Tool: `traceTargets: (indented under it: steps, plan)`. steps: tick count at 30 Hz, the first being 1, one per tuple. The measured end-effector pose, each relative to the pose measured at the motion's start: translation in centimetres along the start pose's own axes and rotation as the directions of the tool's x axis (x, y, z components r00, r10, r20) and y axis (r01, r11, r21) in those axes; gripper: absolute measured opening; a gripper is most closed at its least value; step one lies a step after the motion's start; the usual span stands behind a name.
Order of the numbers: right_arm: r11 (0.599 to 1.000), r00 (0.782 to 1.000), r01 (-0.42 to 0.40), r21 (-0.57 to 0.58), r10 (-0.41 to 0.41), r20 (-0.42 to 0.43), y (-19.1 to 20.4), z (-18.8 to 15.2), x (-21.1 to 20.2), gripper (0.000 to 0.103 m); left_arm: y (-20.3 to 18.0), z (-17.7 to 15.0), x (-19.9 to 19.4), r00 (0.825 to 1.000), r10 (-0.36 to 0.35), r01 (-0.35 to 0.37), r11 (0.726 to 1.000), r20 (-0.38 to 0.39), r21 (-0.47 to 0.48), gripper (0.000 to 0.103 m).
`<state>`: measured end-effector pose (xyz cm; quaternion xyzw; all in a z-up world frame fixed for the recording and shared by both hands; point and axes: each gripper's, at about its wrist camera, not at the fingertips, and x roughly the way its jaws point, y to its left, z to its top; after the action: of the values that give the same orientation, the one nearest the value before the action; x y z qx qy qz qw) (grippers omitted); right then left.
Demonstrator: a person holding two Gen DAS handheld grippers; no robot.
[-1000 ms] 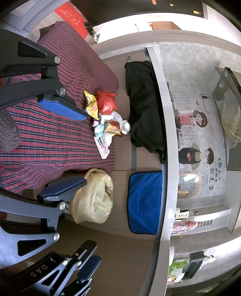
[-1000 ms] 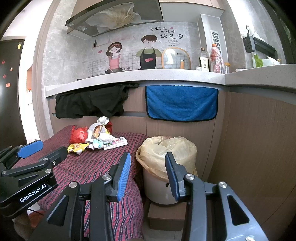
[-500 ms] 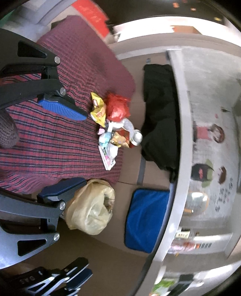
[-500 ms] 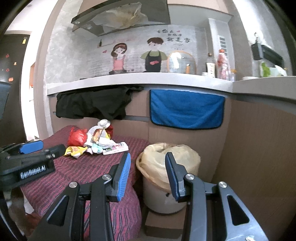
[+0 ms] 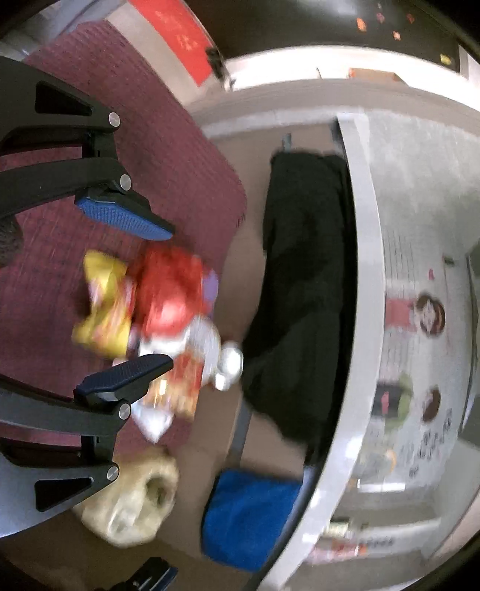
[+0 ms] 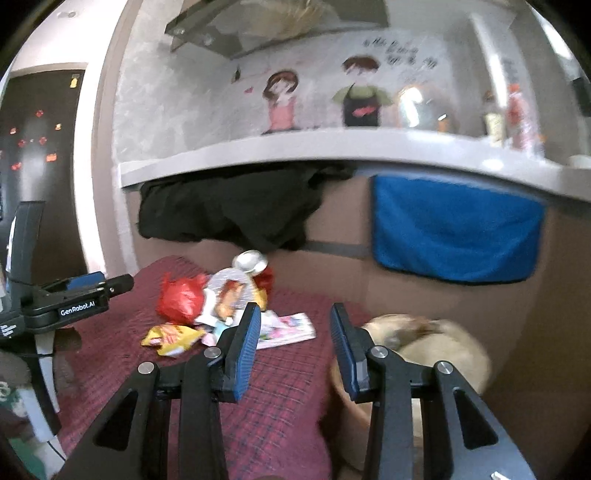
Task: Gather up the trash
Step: 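Move both tools down toward the trash pile on the bed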
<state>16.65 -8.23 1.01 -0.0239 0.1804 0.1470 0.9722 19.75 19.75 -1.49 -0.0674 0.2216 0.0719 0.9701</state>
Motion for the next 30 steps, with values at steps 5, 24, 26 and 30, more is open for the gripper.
traceTargets:
  steps: [5,24,26,30]
  plan:
    - [0.995,0.993,-0.091,-0.043,0.088,-0.078,2.8,0.6,6.0,0.037,3.9,-0.6,3.1,0.997,-0.010,0.006,0.999,-0.076,-0.047,0.064]
    - [0.987,0.974,-0.125,-0.104,0.102,-0.202,3.6,-0.8,15.5,0.035,3.8,1.2,17.7,0.921,-0.280,0.242,0.956,-0.270,-0.166,0.066]
    - [0.989,0.977,-0.109,-0.103,0.087,-0.195,3.1,-0.7,15.8,0.034,4.2,0.9,18.3,0.910,-0.315,0.271,0.944,-0.271,-0.186,0.066]
    - [0.991,0.981,-0.094,-0.094,0.076,-0.176,2.8,-0.1,16.4,0.034,4.0,0.3,18.6,0.891,-0.334,0.289,0.939,-0.306,-0.185,0.068]
